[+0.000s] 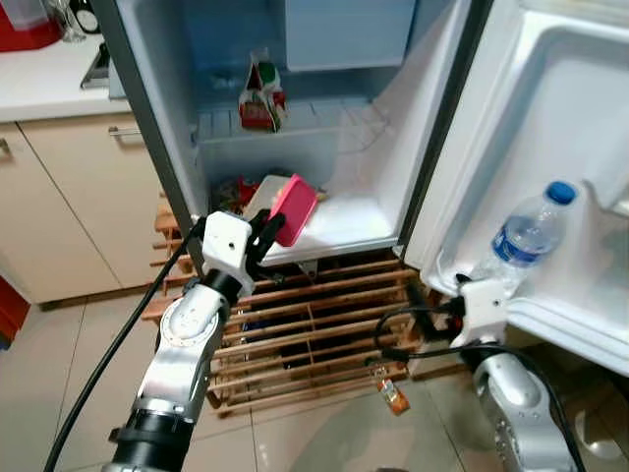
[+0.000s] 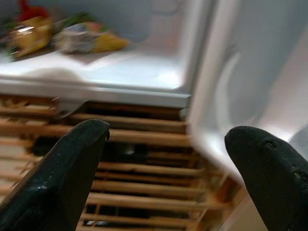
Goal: Restocking fridge
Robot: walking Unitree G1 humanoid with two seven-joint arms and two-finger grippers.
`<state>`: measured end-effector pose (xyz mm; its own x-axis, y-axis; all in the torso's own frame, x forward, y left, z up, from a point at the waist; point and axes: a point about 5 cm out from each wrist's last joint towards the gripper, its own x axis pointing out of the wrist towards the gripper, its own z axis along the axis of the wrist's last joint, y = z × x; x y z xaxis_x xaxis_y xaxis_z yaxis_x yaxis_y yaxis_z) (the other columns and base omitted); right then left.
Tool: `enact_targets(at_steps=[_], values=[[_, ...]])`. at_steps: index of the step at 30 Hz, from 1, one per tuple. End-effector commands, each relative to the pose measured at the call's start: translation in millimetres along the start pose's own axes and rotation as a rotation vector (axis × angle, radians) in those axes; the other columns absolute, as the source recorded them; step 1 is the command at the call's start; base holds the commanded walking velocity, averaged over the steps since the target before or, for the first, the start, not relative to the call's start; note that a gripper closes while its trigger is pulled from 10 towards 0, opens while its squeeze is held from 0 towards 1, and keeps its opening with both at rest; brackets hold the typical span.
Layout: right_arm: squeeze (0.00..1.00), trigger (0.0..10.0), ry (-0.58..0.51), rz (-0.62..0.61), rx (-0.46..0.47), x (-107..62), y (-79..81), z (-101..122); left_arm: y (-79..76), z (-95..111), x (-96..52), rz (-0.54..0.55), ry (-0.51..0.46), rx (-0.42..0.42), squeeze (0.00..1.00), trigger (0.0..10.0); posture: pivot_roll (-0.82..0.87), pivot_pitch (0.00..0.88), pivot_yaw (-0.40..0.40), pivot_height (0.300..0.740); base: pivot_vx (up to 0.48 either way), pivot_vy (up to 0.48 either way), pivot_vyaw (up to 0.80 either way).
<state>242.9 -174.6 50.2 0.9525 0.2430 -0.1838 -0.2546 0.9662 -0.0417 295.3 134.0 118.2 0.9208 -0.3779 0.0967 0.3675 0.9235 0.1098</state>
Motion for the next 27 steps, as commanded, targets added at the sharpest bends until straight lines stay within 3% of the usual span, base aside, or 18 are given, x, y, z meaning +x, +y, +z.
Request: enact_targets(at_steps=[1, 6, 13, 27], values=[[0.00, 10.0, -0.001, 0.012, 0.000, 1.7, 1.2, 4, 0.6, -1, 2.7, 0.012, 0.011, 0.017, 0.00, 10.0, -0.13, 0.000, 0.009, 0.740, 0.000, 0.000, 0.00], [0.00, 10.0, 0.002, 0.011, -0.023, 5.7, 3.4, 8, 0.3, -1, 4.5, 0.015, 0.015, -0.004, 0.00, 10.0, -0.13, 0.000, 0.009, 0.740, 0.000, 0.000, 0.00], [0.00, 10.0, -0.005, 0.037, -0.005, 13.8, 9.2, 19, 2.9, 1, 8.1, 0.055, 0.008, -0.099, 0.00, 10.0, -0.12, 0.000, 0.009, 0.725, 0.000, 0.000, 0.00], [0.00, 10.0, 0.007, 0.040, -0.022, 17.8, 9.7, 23, 2.7, 5, 15.7, 0.065, -0.007, -0.070, 0.00, 10.0, -0.13, 0.000, 0.008, 0.659, 0.000, 0.000, 0.00]])
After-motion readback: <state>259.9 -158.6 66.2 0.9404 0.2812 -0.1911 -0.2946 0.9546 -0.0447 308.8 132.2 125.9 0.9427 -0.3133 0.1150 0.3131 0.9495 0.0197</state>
